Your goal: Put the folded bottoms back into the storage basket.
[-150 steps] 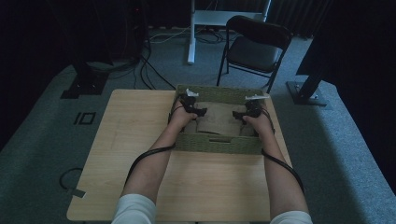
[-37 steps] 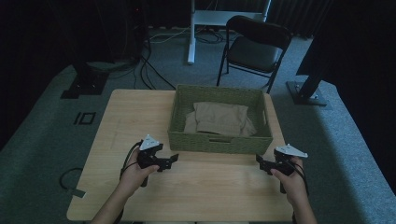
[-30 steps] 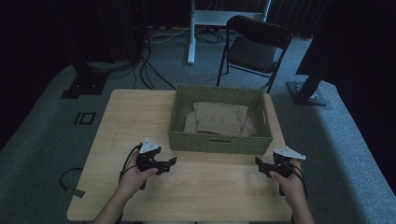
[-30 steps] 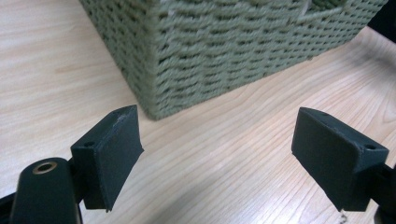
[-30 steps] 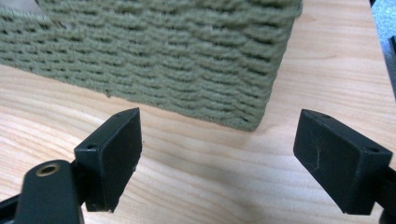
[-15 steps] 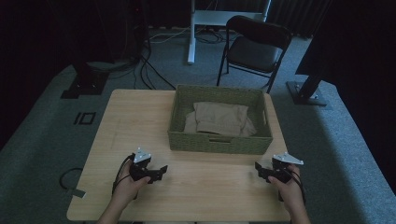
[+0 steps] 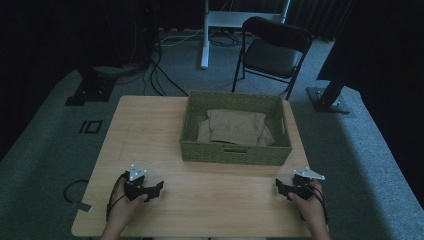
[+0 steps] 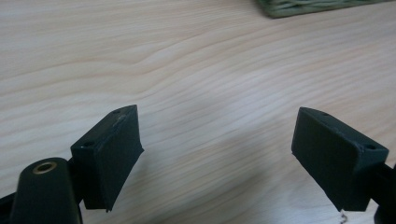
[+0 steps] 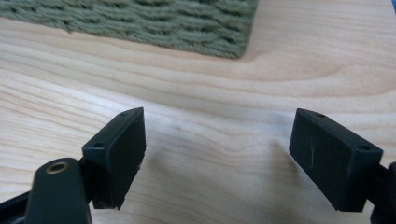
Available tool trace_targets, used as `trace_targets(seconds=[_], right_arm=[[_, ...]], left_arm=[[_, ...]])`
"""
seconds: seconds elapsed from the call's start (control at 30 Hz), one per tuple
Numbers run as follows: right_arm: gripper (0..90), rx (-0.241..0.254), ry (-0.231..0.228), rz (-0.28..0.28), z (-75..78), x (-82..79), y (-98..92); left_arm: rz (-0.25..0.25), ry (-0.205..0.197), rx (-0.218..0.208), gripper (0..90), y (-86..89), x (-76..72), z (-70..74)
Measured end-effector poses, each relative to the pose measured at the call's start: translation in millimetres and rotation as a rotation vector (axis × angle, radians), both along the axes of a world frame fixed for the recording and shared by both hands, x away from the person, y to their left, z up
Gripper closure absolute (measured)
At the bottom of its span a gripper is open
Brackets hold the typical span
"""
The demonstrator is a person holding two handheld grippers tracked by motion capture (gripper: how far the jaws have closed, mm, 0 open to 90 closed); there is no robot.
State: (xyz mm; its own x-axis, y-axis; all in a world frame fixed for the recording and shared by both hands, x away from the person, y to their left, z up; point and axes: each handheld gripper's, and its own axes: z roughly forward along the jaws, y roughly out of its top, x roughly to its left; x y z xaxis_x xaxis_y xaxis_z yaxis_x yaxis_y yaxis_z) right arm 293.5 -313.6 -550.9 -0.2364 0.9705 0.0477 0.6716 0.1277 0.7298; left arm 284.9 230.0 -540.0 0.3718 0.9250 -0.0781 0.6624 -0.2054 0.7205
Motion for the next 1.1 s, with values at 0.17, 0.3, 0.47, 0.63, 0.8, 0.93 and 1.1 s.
trace_targets(seconds=[0.17, 0.3, 0.47, 0.63, 0.8, 0.93, 1.1], right_arm=[[17.7, -0.014, 0.008, -0.009, -2.4, -0.1, -1.2], [14.1, -0.035, 0.006, -0.016, -3.7, 0.0, 0.2], [13.0, -0.035, -0.001, -0.022, -4.8, 0.5, 2.0], [12.6, -0.037, -0.001, -0.026, -4.9, 0.7, 1.9], [12.6, -0.036, -0.001, -0.026, -5.0, 0.7, 1.9], [12.4, -0.035, -0.002, -0.026, -5.1, 0.8, 1.8], [12.4, -0.036, -0.002, -0.026, -5.1, 0.8, 1.9]], left_arm=[[0.075, 0.019, 0.019, 16.9, 14.8, -1.1, -5.0], [0.122, 0.017, 0.032, 16.9, 23.4, -2.0, -7.7], [0.159, -0.006, 0.091, 16.9, 26.8, -1.5, -10.4], [0.185, -0.011, 0.088, 15.2, 25.9, -0.3, -11.4], [0.256, -0.003, 0.088, 11.6, 21.3, 4.4, -11.7], [0.308, 0.001, 0.086, 10.8, 17.1, 6.5, -12.0], [0.314, 0.003, 0.088, 10.4, 16.3, 6.9, -12.0]])
